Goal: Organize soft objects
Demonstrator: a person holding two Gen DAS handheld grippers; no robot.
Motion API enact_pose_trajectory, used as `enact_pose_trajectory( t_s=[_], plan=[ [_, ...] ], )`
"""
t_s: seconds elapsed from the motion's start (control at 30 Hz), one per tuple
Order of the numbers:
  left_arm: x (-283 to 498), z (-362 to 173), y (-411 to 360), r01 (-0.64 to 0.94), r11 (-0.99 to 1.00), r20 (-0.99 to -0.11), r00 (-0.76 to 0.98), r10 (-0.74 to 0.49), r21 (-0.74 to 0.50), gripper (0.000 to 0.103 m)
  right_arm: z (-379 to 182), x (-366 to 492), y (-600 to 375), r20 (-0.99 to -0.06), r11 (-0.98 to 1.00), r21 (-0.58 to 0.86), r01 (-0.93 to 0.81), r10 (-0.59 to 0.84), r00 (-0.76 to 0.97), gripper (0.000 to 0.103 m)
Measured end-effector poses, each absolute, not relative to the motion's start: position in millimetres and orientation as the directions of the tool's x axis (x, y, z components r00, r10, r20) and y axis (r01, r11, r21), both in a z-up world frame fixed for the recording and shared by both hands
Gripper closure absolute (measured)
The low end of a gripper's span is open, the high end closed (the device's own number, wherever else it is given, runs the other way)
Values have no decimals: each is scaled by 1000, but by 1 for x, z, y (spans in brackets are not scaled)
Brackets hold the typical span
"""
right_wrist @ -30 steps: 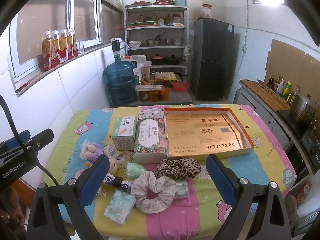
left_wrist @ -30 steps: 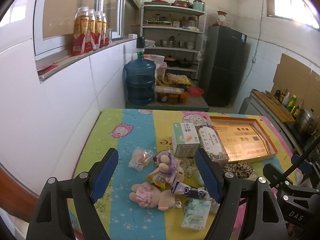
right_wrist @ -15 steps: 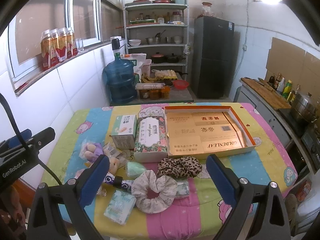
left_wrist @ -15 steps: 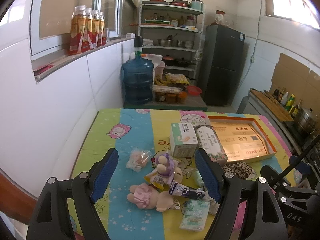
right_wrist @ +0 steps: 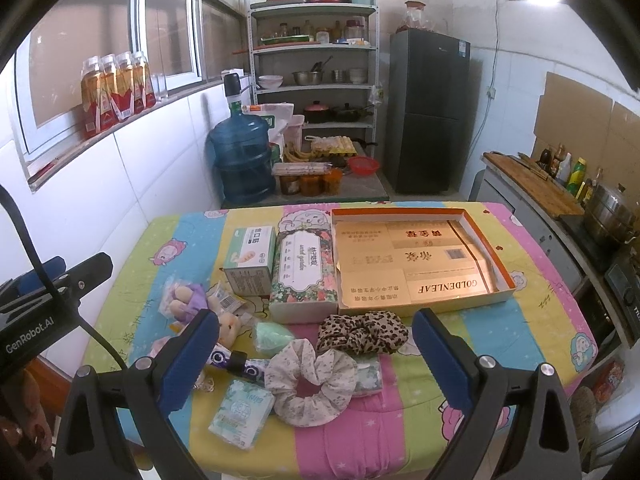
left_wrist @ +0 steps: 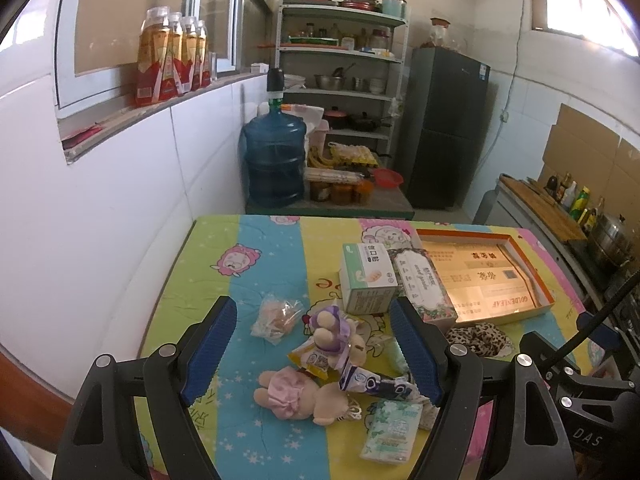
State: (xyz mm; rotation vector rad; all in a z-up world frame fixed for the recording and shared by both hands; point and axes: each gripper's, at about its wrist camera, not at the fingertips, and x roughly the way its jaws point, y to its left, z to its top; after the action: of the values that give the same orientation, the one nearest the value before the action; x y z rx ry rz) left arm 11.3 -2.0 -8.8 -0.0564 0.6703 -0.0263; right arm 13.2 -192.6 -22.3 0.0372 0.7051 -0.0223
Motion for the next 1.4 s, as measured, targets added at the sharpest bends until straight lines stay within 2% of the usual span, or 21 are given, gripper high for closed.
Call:
enact_pose_trajectory(
  t_s=[0.63,0.93,1.07,1.4],
  plan=[
    [23,-24,4,3,998,-643,764,-44,-64,23,-33,19,-200,-668,999,32,37,-7,744,5],
    [21,-49,27,-16,991,-632,771,-71,-131,23,-60,25,-212,-710,998,52,29,17,704,5],
    [24,-62,38,-27,990,-638,767,-70,-140,23,-75,33,-217,-741,998,62,29,26,671,11],
    [86,-98,59,13,993,-672,735,-90,-120,23,-93,61,-228,-779,996,82,25,49,625,12]
  ],
)
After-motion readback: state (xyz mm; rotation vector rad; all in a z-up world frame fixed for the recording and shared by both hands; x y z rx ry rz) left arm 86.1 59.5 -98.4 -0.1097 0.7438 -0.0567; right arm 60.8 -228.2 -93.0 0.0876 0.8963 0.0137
